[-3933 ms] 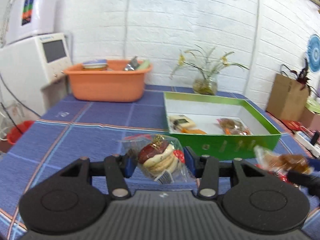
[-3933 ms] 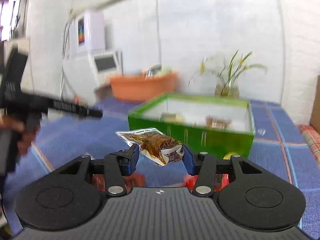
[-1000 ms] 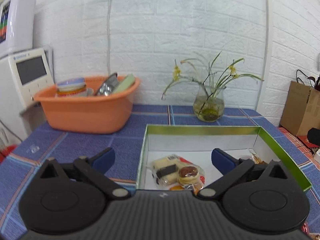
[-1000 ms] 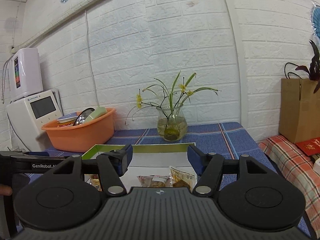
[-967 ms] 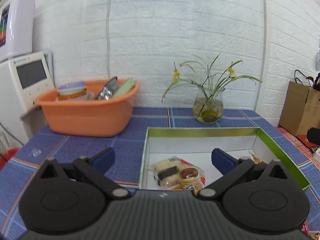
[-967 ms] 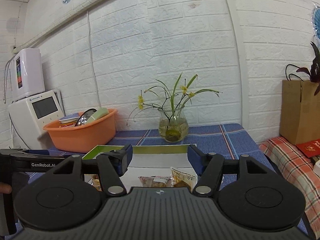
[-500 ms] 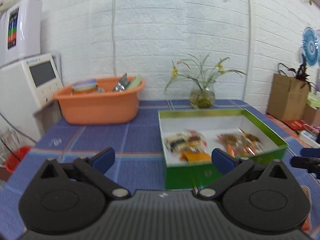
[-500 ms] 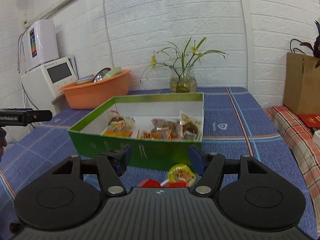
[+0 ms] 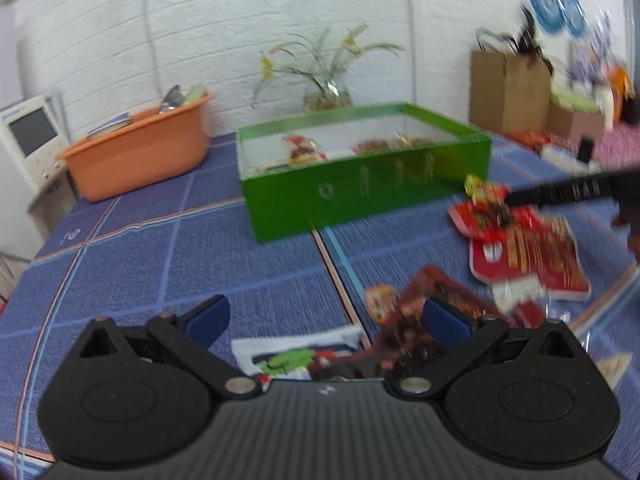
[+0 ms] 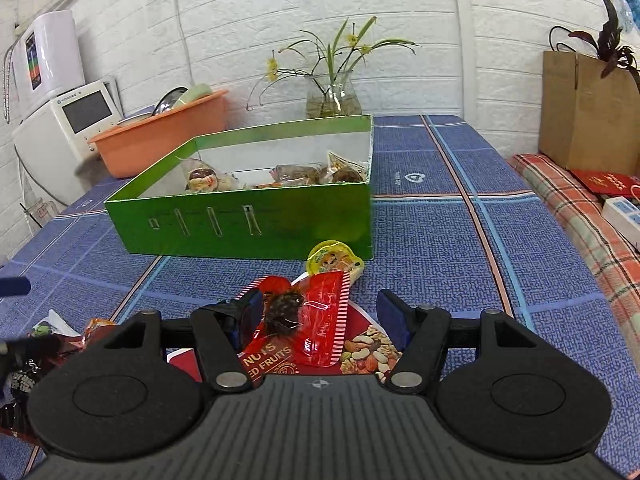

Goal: Organize snacks
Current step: 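Reach both tools back to the remaining snacks on the tablecloth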

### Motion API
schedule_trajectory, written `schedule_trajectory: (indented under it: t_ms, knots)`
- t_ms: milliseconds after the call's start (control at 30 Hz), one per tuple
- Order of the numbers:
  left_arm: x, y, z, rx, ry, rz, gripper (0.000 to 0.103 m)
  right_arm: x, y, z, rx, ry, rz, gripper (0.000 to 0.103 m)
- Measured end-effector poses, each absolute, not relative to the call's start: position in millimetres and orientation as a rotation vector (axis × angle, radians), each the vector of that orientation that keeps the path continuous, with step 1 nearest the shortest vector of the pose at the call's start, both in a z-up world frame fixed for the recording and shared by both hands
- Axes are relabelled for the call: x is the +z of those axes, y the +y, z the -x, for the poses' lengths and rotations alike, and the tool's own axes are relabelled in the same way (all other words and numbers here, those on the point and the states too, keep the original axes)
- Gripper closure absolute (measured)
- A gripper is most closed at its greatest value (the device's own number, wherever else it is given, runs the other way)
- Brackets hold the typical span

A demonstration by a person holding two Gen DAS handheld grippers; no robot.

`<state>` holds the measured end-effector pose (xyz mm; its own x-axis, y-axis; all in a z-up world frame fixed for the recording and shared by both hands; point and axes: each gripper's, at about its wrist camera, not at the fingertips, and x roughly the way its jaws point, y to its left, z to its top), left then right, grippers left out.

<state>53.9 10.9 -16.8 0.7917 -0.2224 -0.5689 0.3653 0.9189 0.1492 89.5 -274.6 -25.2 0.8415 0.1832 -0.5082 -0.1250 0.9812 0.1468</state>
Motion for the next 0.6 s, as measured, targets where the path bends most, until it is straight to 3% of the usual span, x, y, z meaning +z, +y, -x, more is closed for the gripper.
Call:
schedule_trajectory:
  t_ms: [100,400,600]
  knots:
    - [-20.0,1.4,-40.9,-0.338,0.526,-0.329,0.000,-26.4,-275.2,-88.9,0.145,0.547,-0.102,0.000]
    - [-35.7,-23.0,-13.2,-0.642,0.617,-0.400,0.000,-33.0,-276.1,-83.0,0.164,0.551,-0.129,0.000]
    - [-34.1,-15.4,-9.2,-0.776,0.664,-0.288,0.000,-38.5,-270.7,-70.2,0.259,0.568,-0.131,0.000]
